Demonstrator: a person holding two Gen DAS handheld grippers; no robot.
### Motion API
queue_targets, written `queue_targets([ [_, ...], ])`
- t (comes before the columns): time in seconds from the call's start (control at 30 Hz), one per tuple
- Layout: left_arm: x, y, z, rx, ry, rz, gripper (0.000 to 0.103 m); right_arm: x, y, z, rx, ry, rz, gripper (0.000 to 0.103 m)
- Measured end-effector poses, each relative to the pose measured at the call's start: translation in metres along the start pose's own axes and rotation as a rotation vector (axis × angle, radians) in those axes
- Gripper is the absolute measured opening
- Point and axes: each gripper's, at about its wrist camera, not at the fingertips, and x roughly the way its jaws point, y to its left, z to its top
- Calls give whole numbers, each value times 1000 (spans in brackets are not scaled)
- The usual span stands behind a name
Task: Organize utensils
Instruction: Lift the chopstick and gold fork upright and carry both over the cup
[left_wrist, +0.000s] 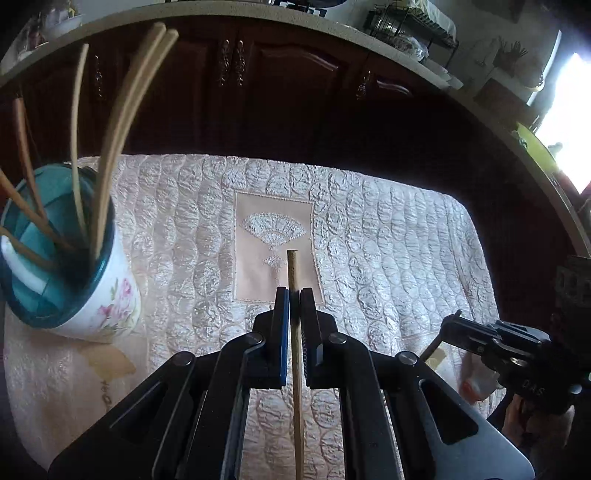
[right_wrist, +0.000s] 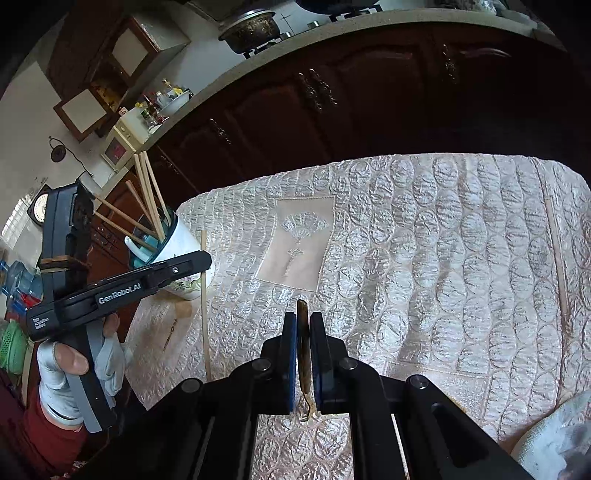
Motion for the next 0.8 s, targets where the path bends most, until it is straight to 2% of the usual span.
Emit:
queue_targets([
  [0.33,-64,4,-3,16,-103,-4,4,-12,33,12,-67,-40,15,6],
  [0.8,-100,26,-3,-19,-168,37,4,-15,77,30,-151,-55,32,6],
])
